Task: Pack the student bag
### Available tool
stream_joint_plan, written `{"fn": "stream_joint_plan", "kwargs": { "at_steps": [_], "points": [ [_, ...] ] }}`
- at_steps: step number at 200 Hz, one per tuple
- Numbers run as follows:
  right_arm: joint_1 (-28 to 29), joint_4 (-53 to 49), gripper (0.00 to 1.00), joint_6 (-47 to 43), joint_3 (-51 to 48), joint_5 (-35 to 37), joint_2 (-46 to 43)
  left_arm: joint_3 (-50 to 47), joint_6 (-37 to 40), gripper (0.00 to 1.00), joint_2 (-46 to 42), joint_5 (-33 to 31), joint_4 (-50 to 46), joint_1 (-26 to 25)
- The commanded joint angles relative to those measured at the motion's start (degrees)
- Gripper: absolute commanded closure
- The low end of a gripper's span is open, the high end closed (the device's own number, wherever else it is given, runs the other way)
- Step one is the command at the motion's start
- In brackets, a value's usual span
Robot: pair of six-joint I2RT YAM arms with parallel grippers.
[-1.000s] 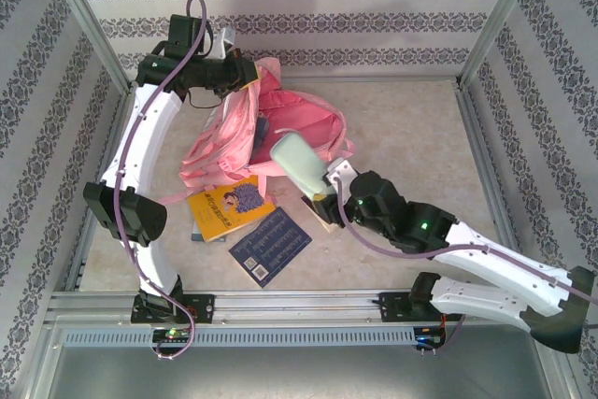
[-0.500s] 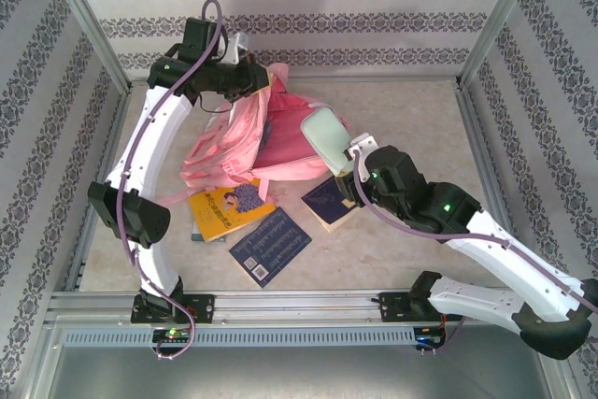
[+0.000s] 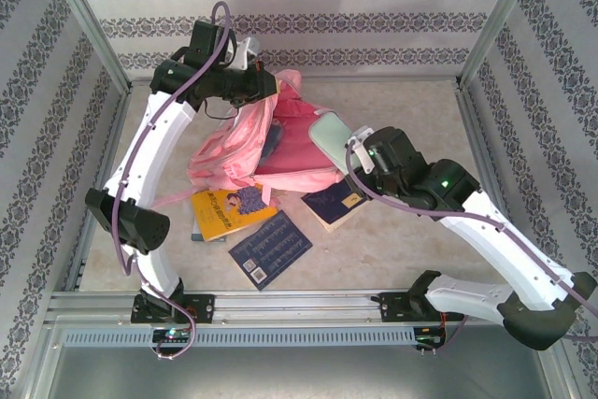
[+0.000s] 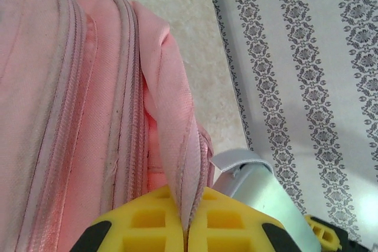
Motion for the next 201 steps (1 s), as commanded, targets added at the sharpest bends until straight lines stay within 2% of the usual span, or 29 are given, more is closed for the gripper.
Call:
{"fn": "stream_joint_plan", "kwargs": {
  "at_steps": [1,63,110,162,182,201],
  "points": [
    [-1.8,-1.7,0.71,-2.7,2.9,-2.9,0.6,2.7,2.0,1.00,-6.2,3.1,4.8,-1.0],
    [-2.1,-3.8,0.71,-7.4,7.7,-6.4,7.3,0.3,3.7,1.00,-8.6,3.3,4.9,-1.0],
    [-2.0,-6.4,0.67,-8.0,12.4,-14.5,16.2,-0.3,3.5,1.00,-8.1,4.2,6.0,-1.1],
    [-1.3,-2.7,0.64,-6.0,20.3,-19.2,30.6,1.5,2.1,1.00,-5.4,4.7,7.5,-2.4],
    [0.6,-2.6,0.64,-5.4,25.0,-18.9,37.0,1.8,1.3,1.00,-4.3,4.9,8.1,-2.8],
    [3.5,-1.2,0.59,-5.0,27.6,-20.0,41.7,2.6,0.7,1.00,-3.3,5.1,9.0,-2.9]
  ]
}}
